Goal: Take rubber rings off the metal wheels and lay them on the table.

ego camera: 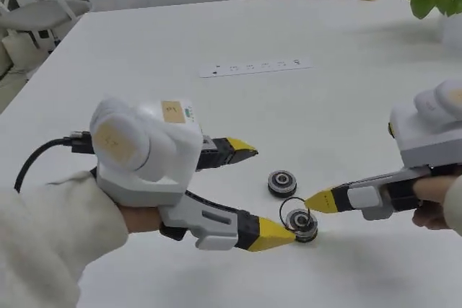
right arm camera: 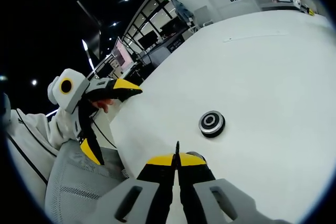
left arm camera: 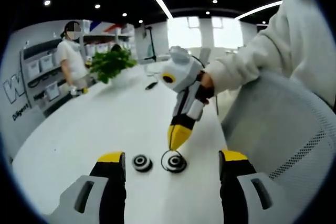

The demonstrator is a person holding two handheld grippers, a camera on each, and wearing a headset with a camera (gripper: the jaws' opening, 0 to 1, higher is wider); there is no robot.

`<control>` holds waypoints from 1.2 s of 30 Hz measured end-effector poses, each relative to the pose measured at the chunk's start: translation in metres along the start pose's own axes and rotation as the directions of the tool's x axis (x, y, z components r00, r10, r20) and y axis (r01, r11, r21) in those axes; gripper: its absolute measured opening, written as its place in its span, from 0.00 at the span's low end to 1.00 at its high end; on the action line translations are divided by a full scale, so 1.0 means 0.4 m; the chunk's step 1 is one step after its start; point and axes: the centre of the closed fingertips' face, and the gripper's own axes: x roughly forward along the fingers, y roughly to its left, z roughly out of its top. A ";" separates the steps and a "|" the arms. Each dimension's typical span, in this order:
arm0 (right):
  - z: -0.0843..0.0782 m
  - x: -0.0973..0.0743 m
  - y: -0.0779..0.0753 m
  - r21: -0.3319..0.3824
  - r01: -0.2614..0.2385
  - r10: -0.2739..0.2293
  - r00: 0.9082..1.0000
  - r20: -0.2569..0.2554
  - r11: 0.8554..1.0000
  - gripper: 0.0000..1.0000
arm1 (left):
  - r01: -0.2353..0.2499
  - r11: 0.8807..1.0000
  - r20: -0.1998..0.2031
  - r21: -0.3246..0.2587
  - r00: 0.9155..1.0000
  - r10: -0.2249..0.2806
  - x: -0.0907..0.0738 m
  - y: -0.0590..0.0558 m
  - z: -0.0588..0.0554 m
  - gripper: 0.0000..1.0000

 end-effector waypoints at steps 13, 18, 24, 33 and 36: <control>0.031 -0.001 0.046 -0.024 -0.042 0.043 0.998 0.041 0.999 0.00 | -0.068 0.995 0.002 0.077 0.998 0.068 -0.105 0.018 0.035 0.93; 0.044 -0.002 0.066 -0.038 -0.059 0.061 0.997 0.054 0.998 0.00 | -0.106 0.993 -0.002 0.051 0.994 0.106 -0.156 0.027 0.013 0.98; 0.063 -0.006 0.088 -0.054 -0.069 0.073 0.994 0.075 0.996 0.00 | -0.142 0.990 -0.015 0.013 0.990 0.142 -0.202 0.029 -0.028 1.00; 0.074 0.004 0.135 -0.082 -0.105 0.112 0.990 0.087 0.991 0.00 | -0.216 0.974 -0.004 -0.073 0.976 0.217 -0.261 0.025 -0.076 1.00; 0.081 0.007 0.160 -0.082 -0.129 0.136 0.986 0.100 0.988 0.00 | -0.233 0.968 -0.009 -0.097 0.972 0.233 -0.275 0.016 -0.100 1.00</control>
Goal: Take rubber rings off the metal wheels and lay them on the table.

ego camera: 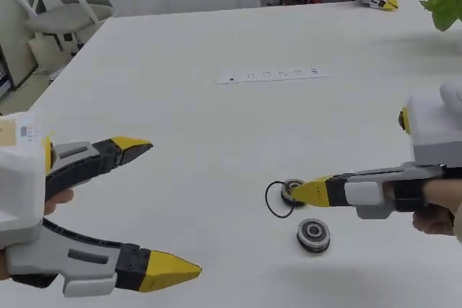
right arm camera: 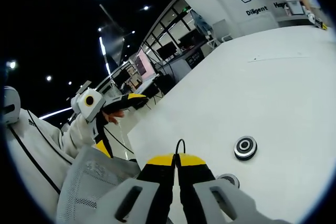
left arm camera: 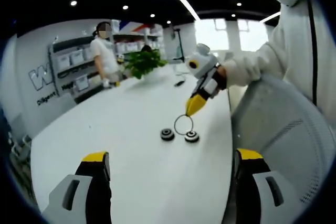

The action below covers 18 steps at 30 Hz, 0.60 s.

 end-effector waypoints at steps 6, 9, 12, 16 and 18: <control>0.006 0.021 0.043 0.008 -0.044 0.043 0.999 0.018 0.999 0.00 | -0.024 0.999 -0.015 -0.046 1.000 0.023 -0.017 -0.002 -0.043 1.00; -0.007 0.033 0.056 -0.003 -0.053 0.053 0.999 -0.005 0.999 0.00 | -0.039 0.997 -0.019 -0.063 0.999 0.038 -0.021 0.001 -0.058 1.00; -0.023 0.044 0.068 -0.019 -0.064 0.063 0.998 -0.031 0.998 0.00 | -0.048 0.995 -0.021 -0.083 0.999 0.047 -0.023 -0.001 -0.069 1.00; -0.040 0.054 0.079 -0.023 -0.079 0.077 0.995 -0.058 0.997 0.00 | -0.050 0.994 -0.018 -0.095 0.999 0.049 -0.023 -0.010 -0.076 1.00; -0.054 0.061 0.083 -0.025 -0.087 0.084 0.993 -0.079 0.996 0.00 | -0.051 0.993 -0.018 -0.107 0.999 0.050 -0.021 -0.013 -0.083 1.00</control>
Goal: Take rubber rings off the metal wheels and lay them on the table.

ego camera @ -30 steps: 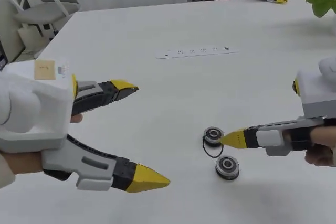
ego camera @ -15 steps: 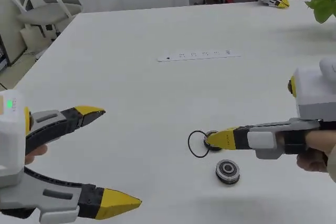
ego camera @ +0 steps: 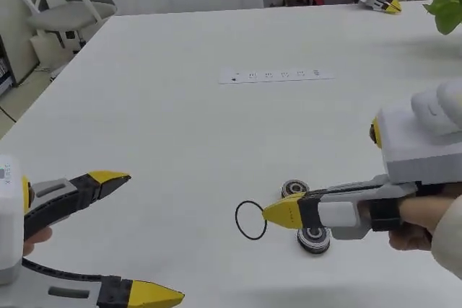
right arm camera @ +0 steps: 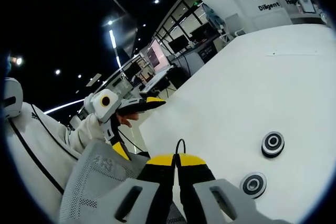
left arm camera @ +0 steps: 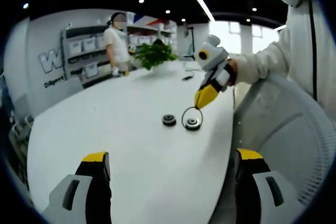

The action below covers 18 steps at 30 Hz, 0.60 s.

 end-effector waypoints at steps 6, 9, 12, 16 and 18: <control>-0.017 0.008 0.001 -0.005 -0.005 0.005 1.000 -0.030 1.000 0.00 | 0.009 1.000 -0.004 -0.020 1.000 -0.009 0.011 -0.009 -0.016 1.00; -0.021 0.009 -0.003 -0.001 -0.004 0.004 0.999 -0.036 1.000 0.00 | 0.011 1.000 -0.008 -0.025 1.000 -0.011 0.015 -0.011 -0.022 1.00; -0.029 0.012 -0.008 0.006 -0.004 0.004 0.999 -0.045 1.000 0.00 | 0.016 0.999 -0.007 -0.036 1.000 -0.016 0.018 -0.015 -0.027 1.00; -0.046 0.018 -0.017 0.011 0.000 0.001 0.998 -0.069 1.000 0.00 | 0.018 0.999 -0.009 -0.044 1.000 -0.019 0.021 -0.019 -0.032 1.00; -0.054 0.020 -0.023 0.017 0.005 -0.003 0.997 -0.078 1.000 0.00 | 0.022 0.999 -0.006 -0.050 1.000 -0.022 0.022 -0.022 -0.033 1.00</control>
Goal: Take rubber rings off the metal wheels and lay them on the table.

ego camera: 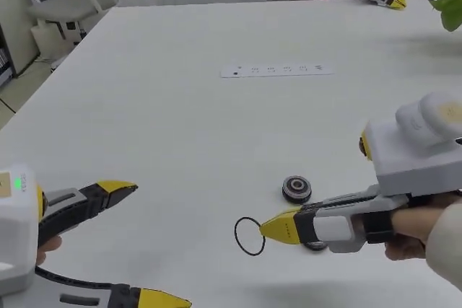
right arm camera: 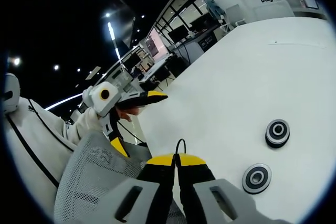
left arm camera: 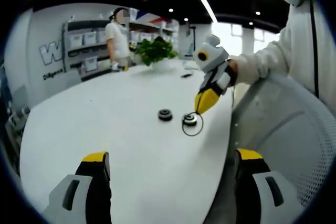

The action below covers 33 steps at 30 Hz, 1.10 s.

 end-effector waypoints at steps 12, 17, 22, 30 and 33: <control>-0.058 0.022 -0.040 -0.012 0.042 -0.043 0.996 -0.078 0.999 0.00 | 0.020 0.999 -0.016 -0.029 1.000 -0.020 0.012 -0.025 -0.024 0.98; -0.062 0.022 -0.055 -0.028 0.069 -0.072 0.994 -0.086 0.997 0.00 | 0.032 0.999 -0.019 -0.037 0.999 -0.033 0.013 -0.035 -0.027 0.97; -0.055 0.013 -0.087 -0.053 0.125 -0.129 0.989 -0.072 0.991 0.00 | 0.030 0.999 -0.021 -0.042 0.999 -0.031 0.013 -0.035 -0.029 0.97; -0.050 0.012 -0.090 -0.048 0.120 -0.123 0.991 -0.058 0.992 0.00 | 0.030 0.999 -0.027 -0.040 0.999 -0.031 0.013 -0.034 -0.031 0.96; -0.043 0.015 -0.077 -0.033 0.096 -0.097 0.994 -0.045 0.995 0.00 | 0.032 0.999 -0.030 -0.040 0.999 -0.033 0.014 -0.035 -0.033 0.96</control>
